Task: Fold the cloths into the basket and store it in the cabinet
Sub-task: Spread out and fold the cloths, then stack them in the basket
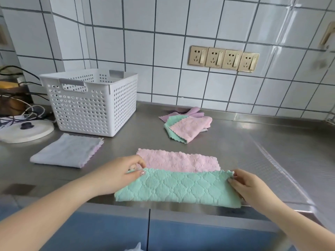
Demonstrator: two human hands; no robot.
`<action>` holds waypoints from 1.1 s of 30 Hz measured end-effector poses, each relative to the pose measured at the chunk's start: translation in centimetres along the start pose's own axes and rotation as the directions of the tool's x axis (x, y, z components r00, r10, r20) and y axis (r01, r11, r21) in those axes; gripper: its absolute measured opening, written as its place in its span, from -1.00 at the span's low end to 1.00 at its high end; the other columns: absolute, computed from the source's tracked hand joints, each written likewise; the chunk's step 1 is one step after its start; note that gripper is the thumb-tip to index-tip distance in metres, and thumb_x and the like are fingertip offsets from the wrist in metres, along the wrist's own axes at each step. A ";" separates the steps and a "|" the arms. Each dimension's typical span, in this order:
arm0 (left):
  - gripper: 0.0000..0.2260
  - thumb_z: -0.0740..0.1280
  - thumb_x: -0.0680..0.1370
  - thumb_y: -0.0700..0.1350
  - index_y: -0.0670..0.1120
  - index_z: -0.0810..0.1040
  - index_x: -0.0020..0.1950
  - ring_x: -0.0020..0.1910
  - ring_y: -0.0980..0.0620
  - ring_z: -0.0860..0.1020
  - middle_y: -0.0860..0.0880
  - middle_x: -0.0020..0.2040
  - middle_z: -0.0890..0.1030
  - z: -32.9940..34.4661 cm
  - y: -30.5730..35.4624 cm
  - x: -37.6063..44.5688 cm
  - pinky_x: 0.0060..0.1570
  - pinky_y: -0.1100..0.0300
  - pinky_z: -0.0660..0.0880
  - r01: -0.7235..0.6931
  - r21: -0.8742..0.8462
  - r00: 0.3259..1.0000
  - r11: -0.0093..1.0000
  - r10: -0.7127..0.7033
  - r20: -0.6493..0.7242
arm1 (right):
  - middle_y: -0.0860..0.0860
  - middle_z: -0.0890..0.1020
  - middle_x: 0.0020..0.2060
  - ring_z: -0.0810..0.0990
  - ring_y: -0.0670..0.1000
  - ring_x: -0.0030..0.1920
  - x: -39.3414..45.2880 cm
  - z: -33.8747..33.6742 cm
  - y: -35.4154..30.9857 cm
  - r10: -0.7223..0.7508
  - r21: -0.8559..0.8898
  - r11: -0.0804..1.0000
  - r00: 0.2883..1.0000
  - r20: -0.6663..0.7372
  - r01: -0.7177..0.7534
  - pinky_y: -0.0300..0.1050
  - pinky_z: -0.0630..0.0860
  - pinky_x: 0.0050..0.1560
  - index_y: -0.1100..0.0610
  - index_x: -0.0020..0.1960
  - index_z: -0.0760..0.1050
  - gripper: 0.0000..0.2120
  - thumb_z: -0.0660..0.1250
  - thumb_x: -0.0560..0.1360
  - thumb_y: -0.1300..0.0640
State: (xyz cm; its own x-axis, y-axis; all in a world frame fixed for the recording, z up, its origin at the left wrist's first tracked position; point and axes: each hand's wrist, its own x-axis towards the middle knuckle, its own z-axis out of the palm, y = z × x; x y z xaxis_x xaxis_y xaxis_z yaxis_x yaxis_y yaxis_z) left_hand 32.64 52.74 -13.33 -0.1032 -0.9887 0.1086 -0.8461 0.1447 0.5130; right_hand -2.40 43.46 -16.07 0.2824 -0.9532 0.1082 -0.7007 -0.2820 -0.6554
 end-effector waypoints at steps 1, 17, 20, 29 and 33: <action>-0.97 0.27 0.55 0.07 0.16 0.47 -0.05 -0.26 0.14 0.50 0.04 -0.26 0.55 0.0 -0.2 0.6 -0.19 0.24 0.38 0.011 -0.025 0.999 1.000 -0.012 -0.039 | -0.14 0.47 -0.54 0.33 -0.17 -0.53 0.3 0.1 0.0 0.007 -0.002 1.000 1.000 -0.013 -0.007 -0.35 0.26 -0.48 0.10 -0.25 0.44 -0.80 0.25 0.56 0.15; -0.75 0.29 0.52 0.14 0.10 0.46 0.16 -0.26 0.15 0.43 0.14 -0.15 0.51 1.5 -4.6 12.5 -0.37 0.26 0.24 0.111 0.170 0.966 0.979 -0.066 -0.249 | -0.02 0.58 -0.36 0.51 0.00 -0.34 10.6 1.4 0.6 0.137 -0.116 0.982 0.987 -0.083 -0.147 -0.20 0.35 -0.35 0.02 -0.16 0.52 -0.88 0.27 0.53 0.07; -0.76 0.30 0.52 0.12 0.07 0.46 0.14 -0.20 0.09 0.45 0.12 -0.14 0.50 1.8 -5.0 13.2 -0.29 0.18 0.28 0.122 0.168 0.970 0.978 -0.082 -0.230 | 0.00 0.60 -0.37 0.52 -0.01 -0.39 11.2 1.6 1.0 0.155 -0.117 0.980 0.985 -0.075 -0.163 -0.20 0.38 -0.35 0.04 -0.17 0.51 -0.87 0.27 0.53 0.07; -0.77 0.29 0.54 0.07 0.03 0.52 0.15 0.07 0.02 0.51 0.05 0.08 0.53 2.0 -4.9 13.6 -0.01 0.15 0.43 0.128 0.273 0.986 0.953 -0.094 -0.135 | -0.06 0.56 -0.14 0.52 -0.09 -0.23 11.0 1.2 0.9 0.152 -0.280 0.945 0.985 -0.076 -0.167 -0.16 0.39 -0.28 0.01 0.18 0.45 -0.73 0.27 0.52 -0.05; -0.70 0.21 0.58 -0.02 0.00 0.49 0.31 0.27 0.00 0.42 0.04 0.29 0.46 2.1 -2.1 13.1 0.26 0.12 0.32 0.023 0.371 0.974 0.928 0.063 -0.218 | 0.06 0.43 0.27 0.48 0.07 0.18 10.5 2.1 -2.0 -0.059 -0.380 0.925 0.993 -0.102 0.016 -0.03 0.44 0.16 0.03 0.35 0.39 -0.59 0.24 0.54 -0.08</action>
State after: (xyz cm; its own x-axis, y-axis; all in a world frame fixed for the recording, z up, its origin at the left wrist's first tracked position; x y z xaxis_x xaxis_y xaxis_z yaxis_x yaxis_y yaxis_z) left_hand 32.00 39.38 -14.77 -0.0401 -0.9452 0.3239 -0.9818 0.0974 0.1628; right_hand 3.35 34.23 -15.13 0.2547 -0.9411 0.2224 -0.8927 -0.3173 -0.3200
